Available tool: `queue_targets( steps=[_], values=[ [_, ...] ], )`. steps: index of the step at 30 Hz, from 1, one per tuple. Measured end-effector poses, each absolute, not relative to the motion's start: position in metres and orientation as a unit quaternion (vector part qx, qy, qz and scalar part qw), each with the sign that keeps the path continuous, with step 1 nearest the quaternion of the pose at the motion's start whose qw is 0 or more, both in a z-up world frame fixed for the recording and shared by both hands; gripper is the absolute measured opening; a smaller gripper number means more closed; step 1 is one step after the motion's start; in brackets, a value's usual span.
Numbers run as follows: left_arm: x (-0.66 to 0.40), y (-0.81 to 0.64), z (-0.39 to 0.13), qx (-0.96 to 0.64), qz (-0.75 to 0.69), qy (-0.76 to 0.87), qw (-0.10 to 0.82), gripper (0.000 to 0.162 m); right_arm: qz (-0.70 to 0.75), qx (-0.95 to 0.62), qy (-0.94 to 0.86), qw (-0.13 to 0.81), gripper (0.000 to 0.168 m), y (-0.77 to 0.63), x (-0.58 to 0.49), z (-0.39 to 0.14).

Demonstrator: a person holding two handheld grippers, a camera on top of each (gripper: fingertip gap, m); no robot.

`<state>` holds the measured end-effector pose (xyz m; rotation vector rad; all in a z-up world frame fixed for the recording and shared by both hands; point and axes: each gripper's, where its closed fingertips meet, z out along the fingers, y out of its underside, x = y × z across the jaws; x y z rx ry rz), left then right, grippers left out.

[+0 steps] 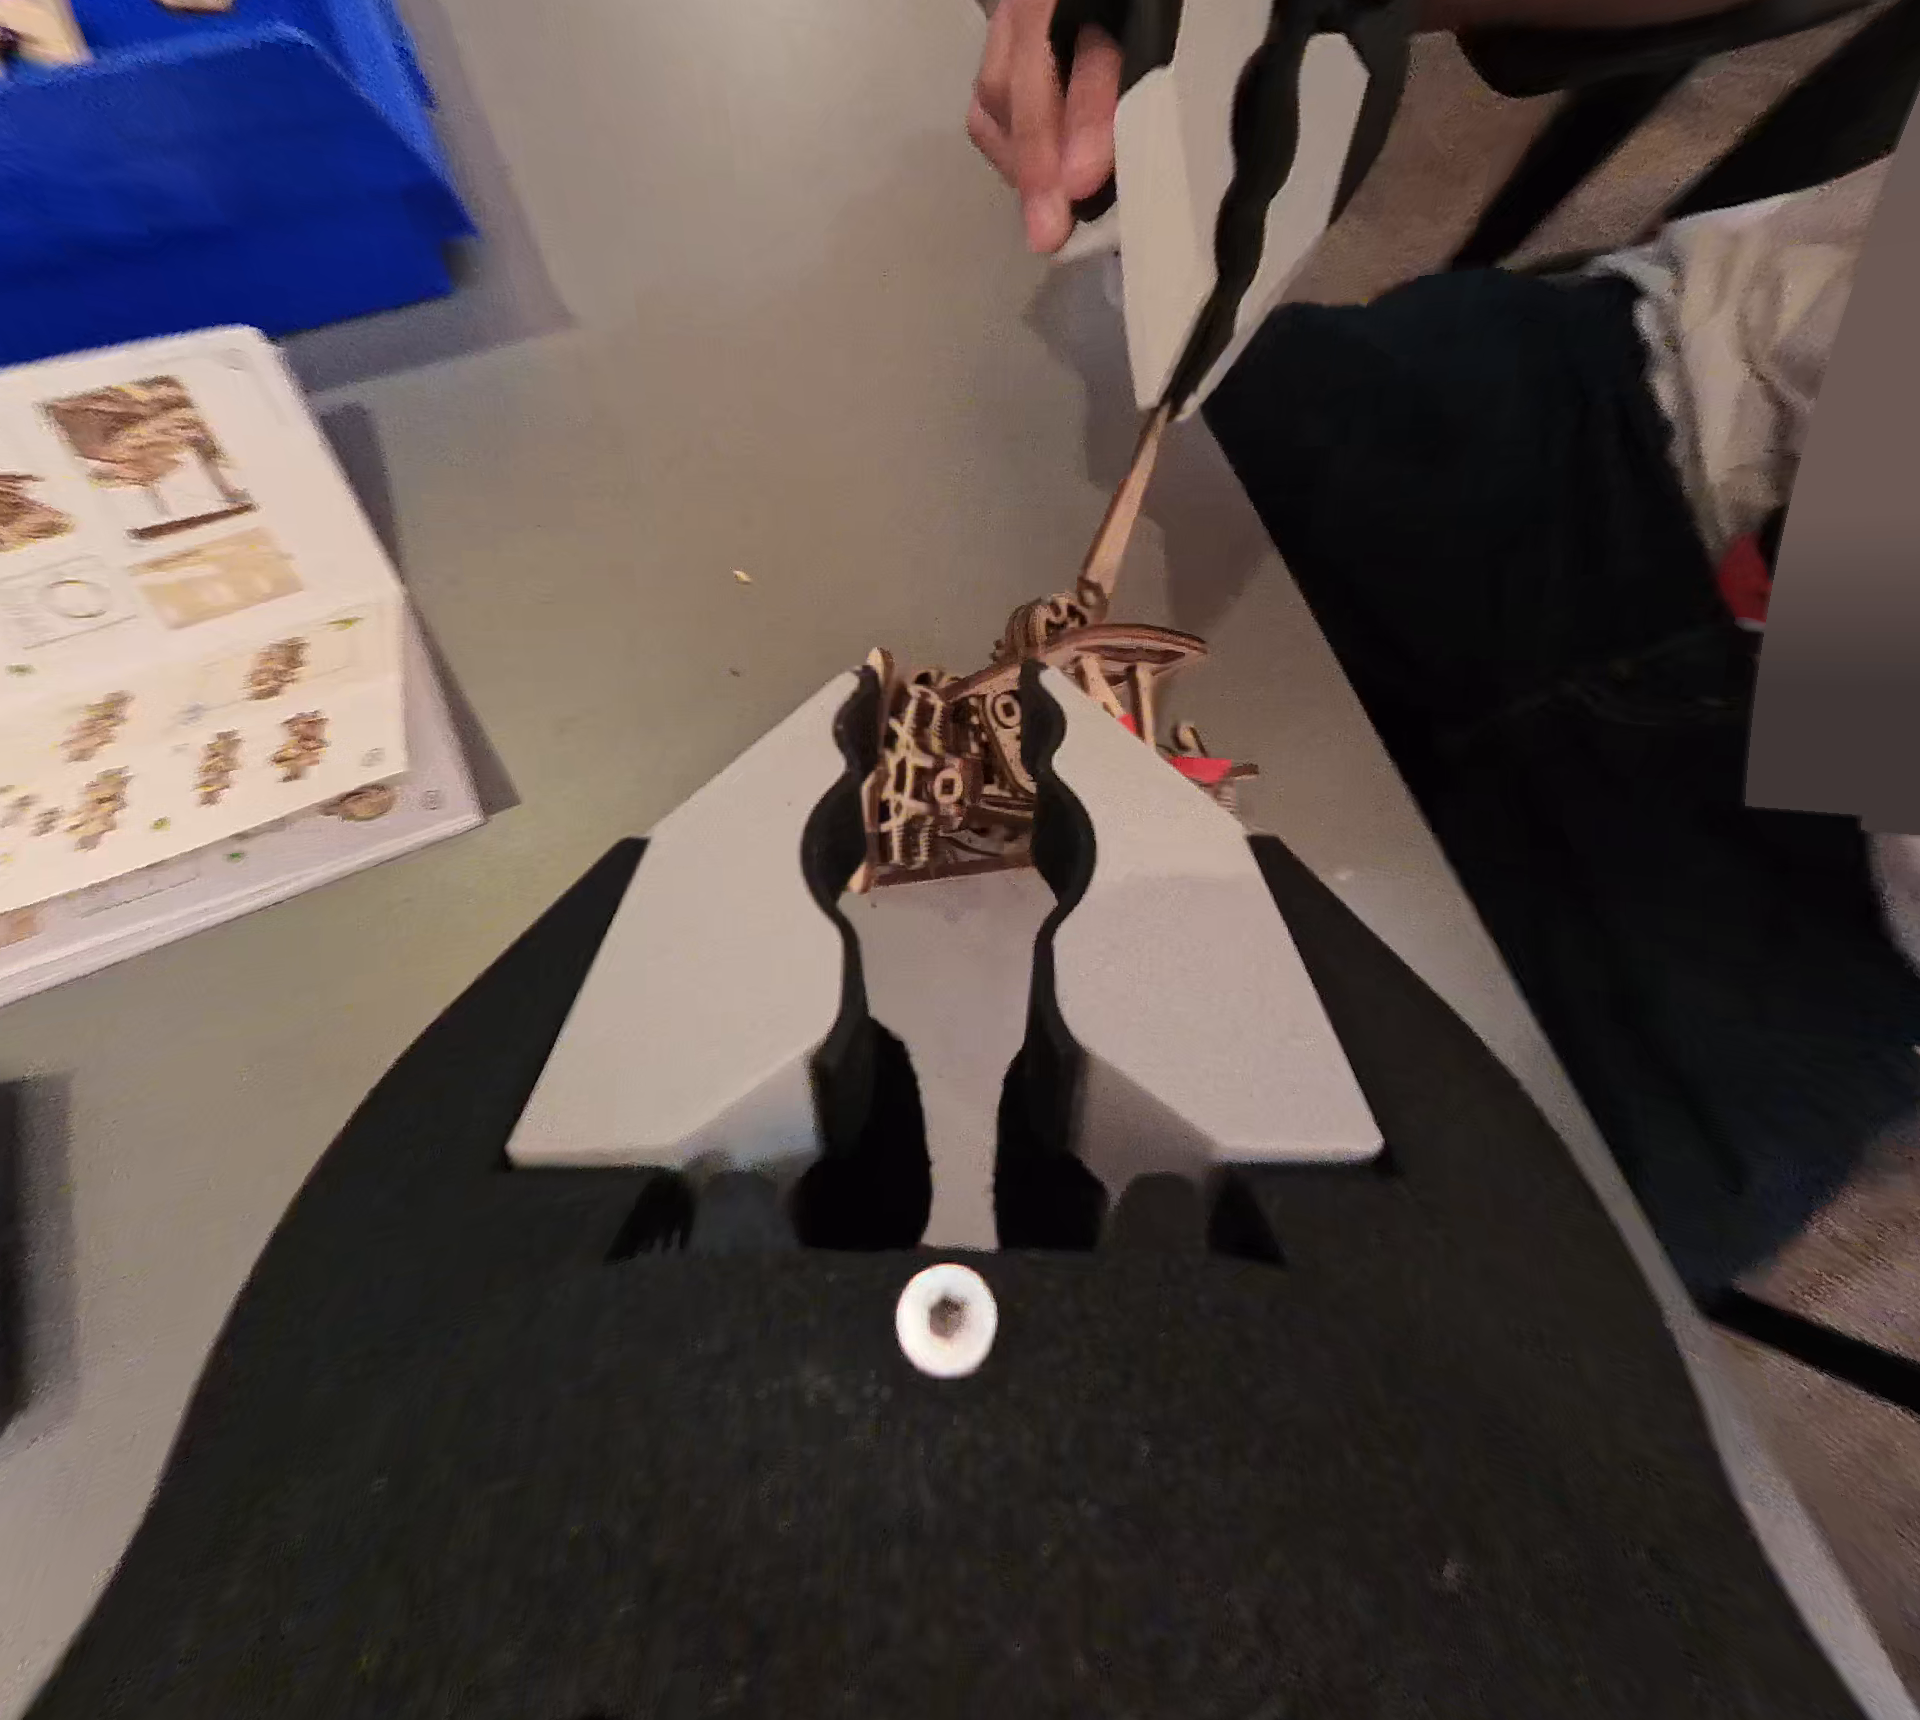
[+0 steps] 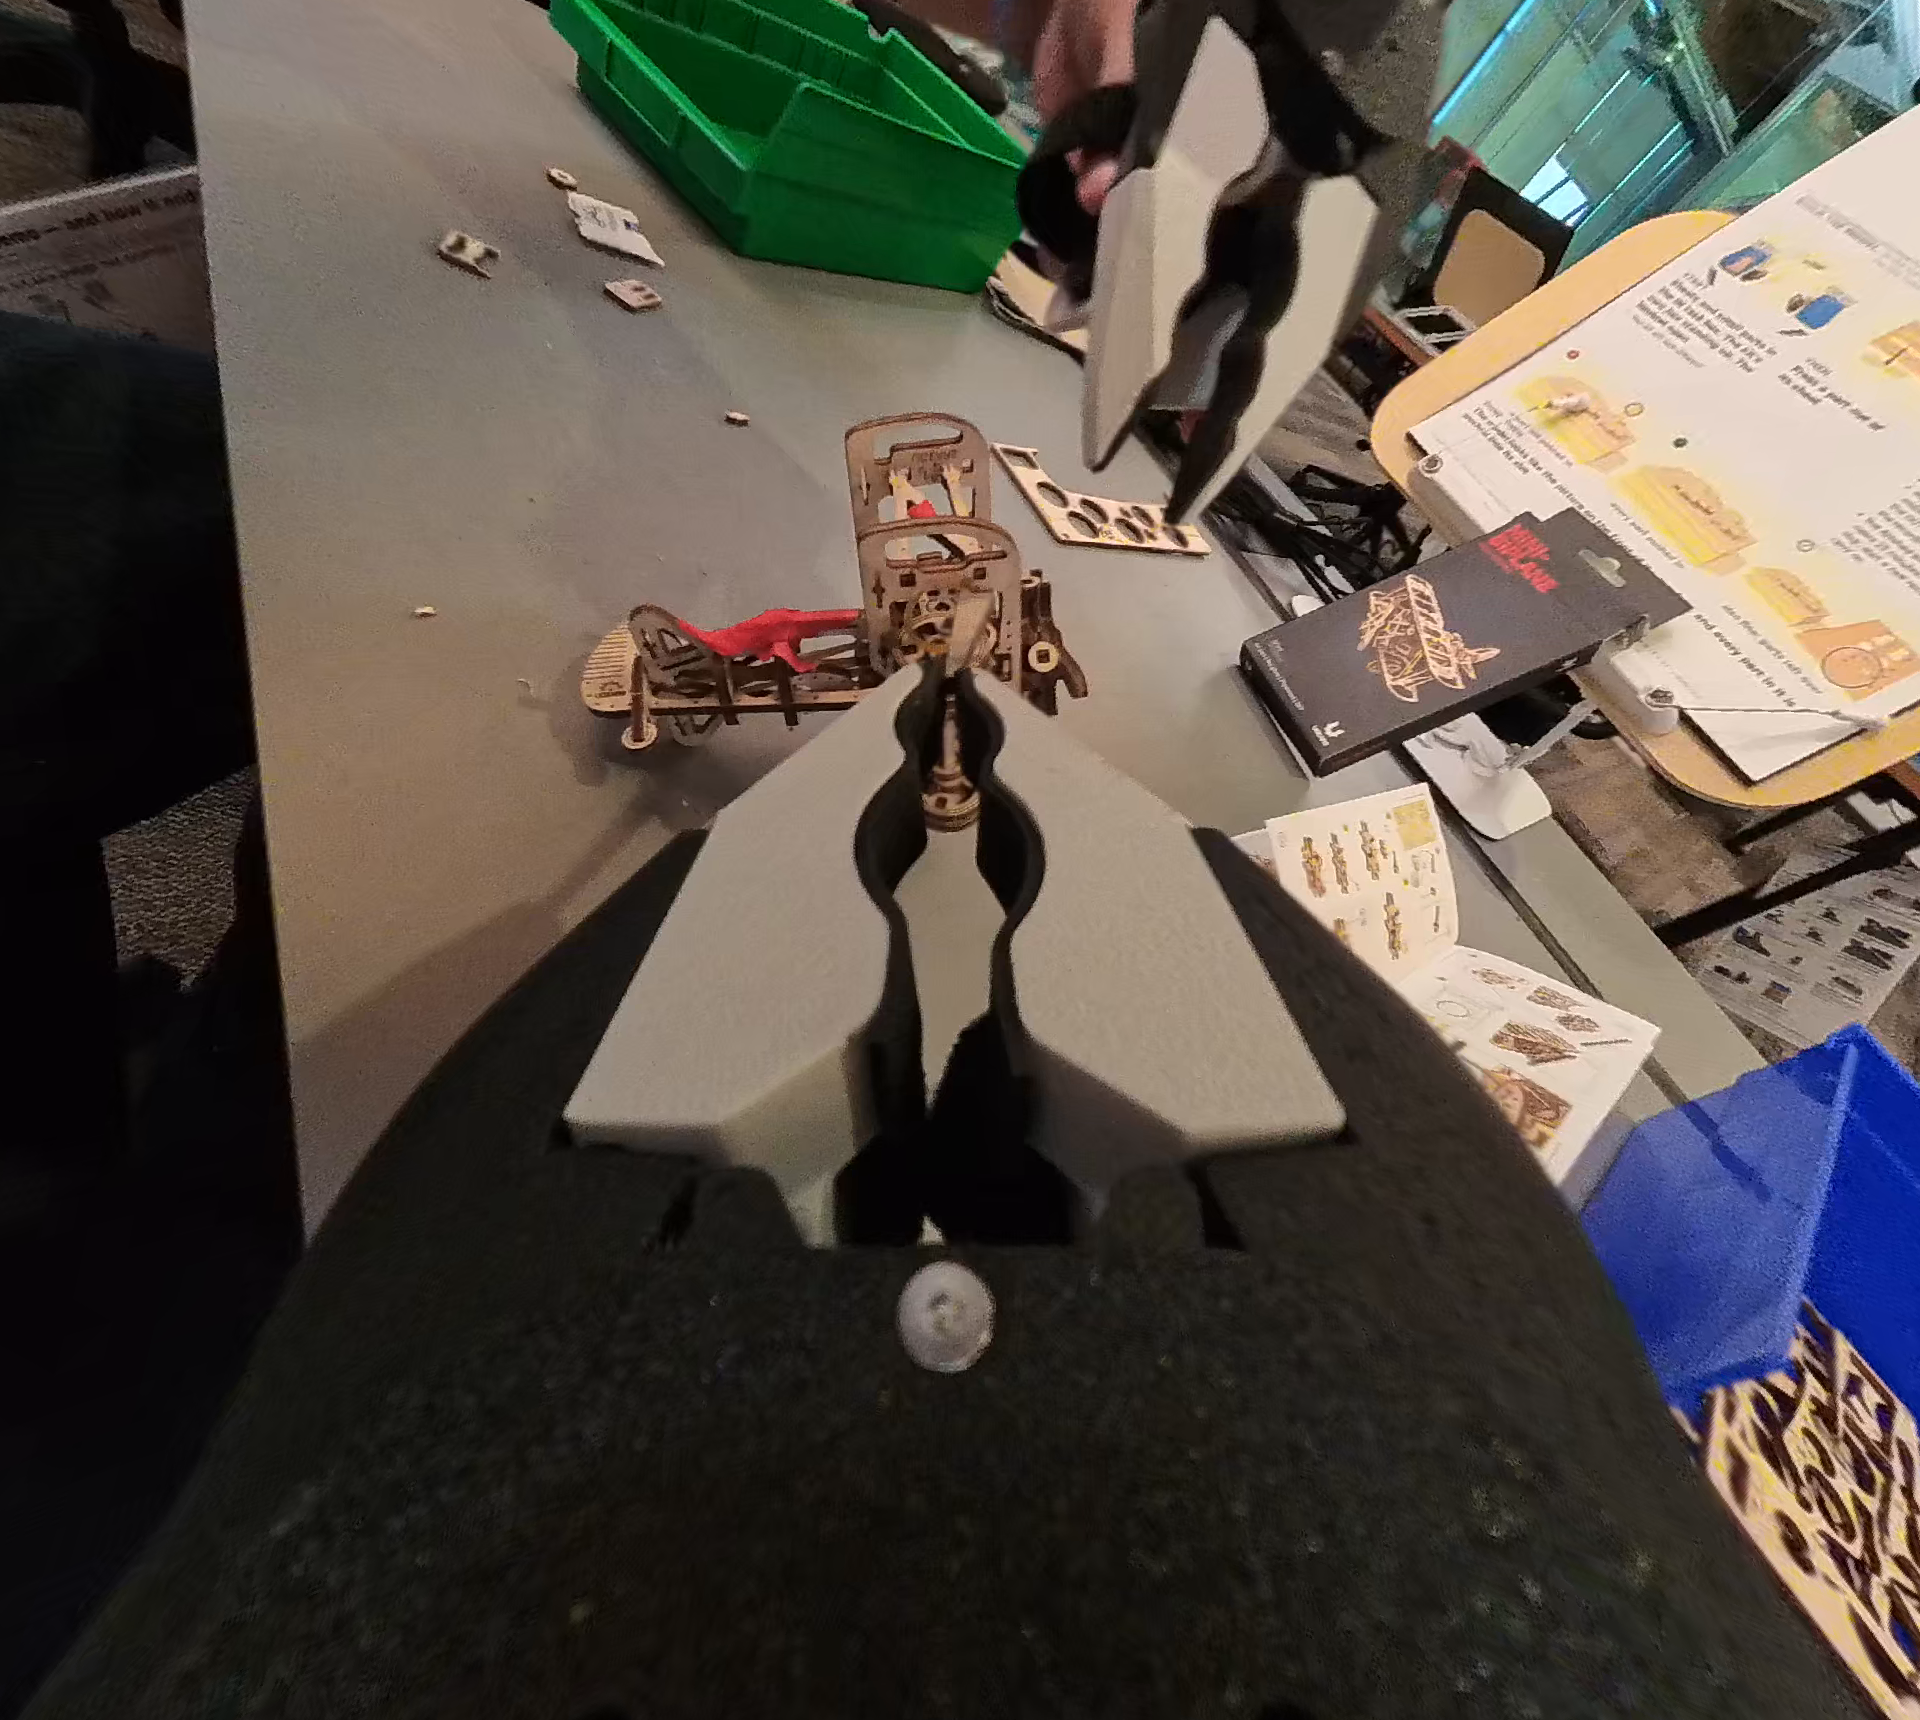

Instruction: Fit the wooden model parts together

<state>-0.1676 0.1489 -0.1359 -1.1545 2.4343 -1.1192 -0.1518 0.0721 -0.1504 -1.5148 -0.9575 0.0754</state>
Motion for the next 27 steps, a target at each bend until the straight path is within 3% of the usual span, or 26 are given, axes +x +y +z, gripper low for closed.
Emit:
queue_targets(
  steps=[2,10,14,17,22,27],
  values=[
    [-0.168,0.152,-0.135,-0.399,-0.370,0.819,0.184,0.027,0.035,-0.660,-0.411,0.628,0.000,0.070,-0.150,-0.147],
    [-0.184,0.135,-0.105,-0.433,-0.385,0.747,0.328,0.026,0.058,-0.675,-0.391,0.623,0.000,0.068,-0.152,-0.148],
    [-0.190,0.132,-0.103,-0.473,-0.358,0.699,0.399,0.033,0.038,-0.678,-0.386,0.625,0.000,0.069,-0.146,-0.145],
    [-0.196,0.129,-0.120,-0.505,-0.331,0.686,0.407,0.039,0.067,-0.695,-0.345,0.627,0.000,0.068,-0.142,-0.140],
    [-0.218,0.097,-0.108,-0.550,-0.396,0.617,0.401,0.034,0.168,-0.693,-0.270,0.647,0.000,0.055,-0.153,-0.103],
    [-0.227,0.065,-0.097,-0.623,-0.468,0.522,0.347,0.033,0.083,-0.609,-0.385,0.689,0.001,0.038,-0.187,-0.092]
  ],
)
